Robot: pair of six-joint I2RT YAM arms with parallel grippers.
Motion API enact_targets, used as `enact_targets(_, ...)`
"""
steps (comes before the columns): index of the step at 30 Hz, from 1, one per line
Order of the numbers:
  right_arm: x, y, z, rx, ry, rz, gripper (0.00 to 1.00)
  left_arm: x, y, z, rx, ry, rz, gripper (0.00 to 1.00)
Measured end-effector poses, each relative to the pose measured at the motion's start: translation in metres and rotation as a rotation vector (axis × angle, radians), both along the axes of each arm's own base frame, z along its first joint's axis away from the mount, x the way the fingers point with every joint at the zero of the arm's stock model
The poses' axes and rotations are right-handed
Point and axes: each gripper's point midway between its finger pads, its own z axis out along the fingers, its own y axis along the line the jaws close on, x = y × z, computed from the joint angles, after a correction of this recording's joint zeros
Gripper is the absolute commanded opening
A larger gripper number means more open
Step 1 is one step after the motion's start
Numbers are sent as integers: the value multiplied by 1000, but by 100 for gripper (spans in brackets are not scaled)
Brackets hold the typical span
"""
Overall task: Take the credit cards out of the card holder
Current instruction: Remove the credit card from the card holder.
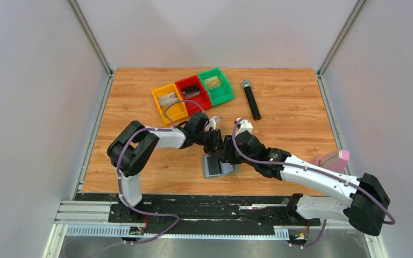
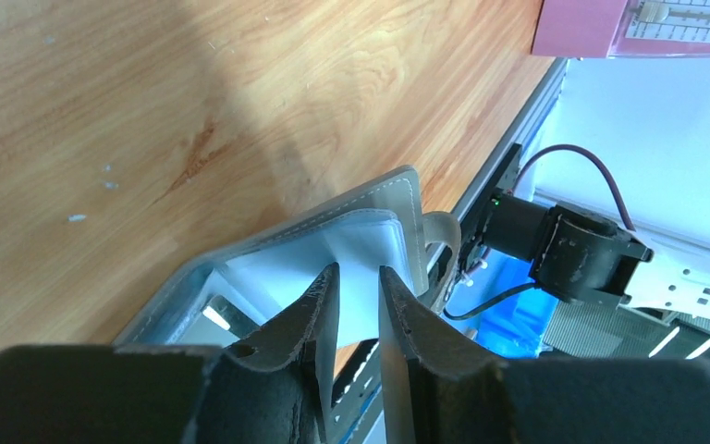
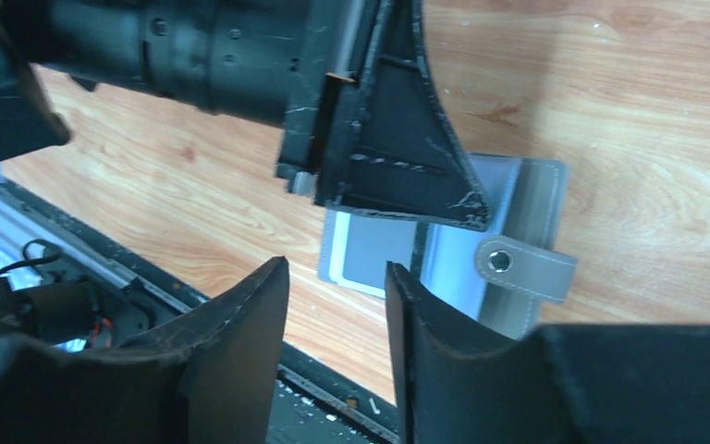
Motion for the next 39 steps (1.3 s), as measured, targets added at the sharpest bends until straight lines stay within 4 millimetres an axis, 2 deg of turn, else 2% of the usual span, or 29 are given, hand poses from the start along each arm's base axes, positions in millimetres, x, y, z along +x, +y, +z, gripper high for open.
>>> enact_targets(3,-3,3,7,23,-9,27,31,1,-3,-5,4,5,-4,30)
enact_targets(8,-8,12,1,44,13,72,28,0,0,-13,32,18,1,30)
enact_targets(13,-8,14,-30,32,75,93,25,5,3,-15,64,3,12,30)
enact_targets(15,-7,11,-46,21,117,92,24,8,8,-16,83,3,27,30)
enact_targets(18,-4,4,-61,16,155,80,24,13,15,-12,98,-1,52,30)
enact_targets(26,2,2,-66,72,174,84,22,25,37,5,151,-42,116,30)
enact_targets(31,4,1,-68,91,189,90,21,22,45,13,177,-71,127,30)
enact_targets(34,6,2,-68,103,194,94,20,17,52,9,197,-70,126,29)
enact_targets(39,8,2,-77,109,227,98,20,2,66,-10,250,-31,125,27)
